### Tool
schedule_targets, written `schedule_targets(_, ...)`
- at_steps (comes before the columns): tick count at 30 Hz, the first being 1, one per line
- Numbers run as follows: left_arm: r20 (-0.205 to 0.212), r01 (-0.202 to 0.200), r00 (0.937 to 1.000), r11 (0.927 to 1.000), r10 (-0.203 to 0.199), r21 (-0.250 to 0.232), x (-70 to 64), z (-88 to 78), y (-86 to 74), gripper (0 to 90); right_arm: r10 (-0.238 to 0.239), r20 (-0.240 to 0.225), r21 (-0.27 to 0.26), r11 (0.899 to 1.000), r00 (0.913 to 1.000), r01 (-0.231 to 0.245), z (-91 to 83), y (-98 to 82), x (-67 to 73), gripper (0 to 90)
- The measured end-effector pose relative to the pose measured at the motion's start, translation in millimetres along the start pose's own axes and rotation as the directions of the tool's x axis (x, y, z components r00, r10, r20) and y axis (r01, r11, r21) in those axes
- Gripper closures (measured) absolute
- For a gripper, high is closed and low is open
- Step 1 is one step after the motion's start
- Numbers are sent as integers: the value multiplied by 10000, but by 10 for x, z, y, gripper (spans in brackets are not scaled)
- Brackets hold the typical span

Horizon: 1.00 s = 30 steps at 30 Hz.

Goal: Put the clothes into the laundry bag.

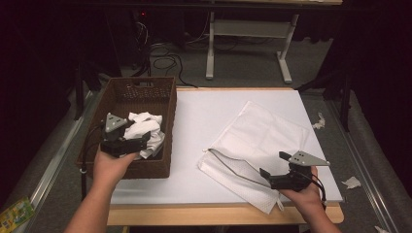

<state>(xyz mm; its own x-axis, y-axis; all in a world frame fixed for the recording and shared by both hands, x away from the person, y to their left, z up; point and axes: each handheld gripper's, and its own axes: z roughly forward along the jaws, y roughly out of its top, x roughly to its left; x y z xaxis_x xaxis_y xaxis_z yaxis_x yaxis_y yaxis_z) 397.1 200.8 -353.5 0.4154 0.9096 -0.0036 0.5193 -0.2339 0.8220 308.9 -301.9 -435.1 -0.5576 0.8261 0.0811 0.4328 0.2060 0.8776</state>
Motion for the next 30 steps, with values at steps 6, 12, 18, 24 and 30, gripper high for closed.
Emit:
schedule_targets(6, -132, -58, 9999, 9887, 78, 1499, 71, 217, 104, 83, 35, -46, 43, 10000, 10000, -35, 0, 6, -3, 3)
schedule_targets(12, -44, 599, 9980, 9194, -632, 3887, 282, 593, 229, 88, 93, -57, 115, 9999, 9999, -92, 11, 5, 0, 3)
schedule_targets(18, -382, 1477, 9879, 8347, -1505, 5305, 457, 899, 251, 57, 102, -42, 154, 9998, 9999, -102, 15, 3, -2, 3)
schedule_targets(24, -396, 1726, 9804, 7445, -1931, 6449, 484, 1139, 138, 16, 172, -49, 167, 9997, 9998, -171, 19, -4, -14, 3)
schedule_targets(30, -522, 1376, 9881, 6792, -1448, 7210, 369, 1411, -29, 3, 294, -61, 195, 9994, 9995, -293, 20, -8, -23, 3)
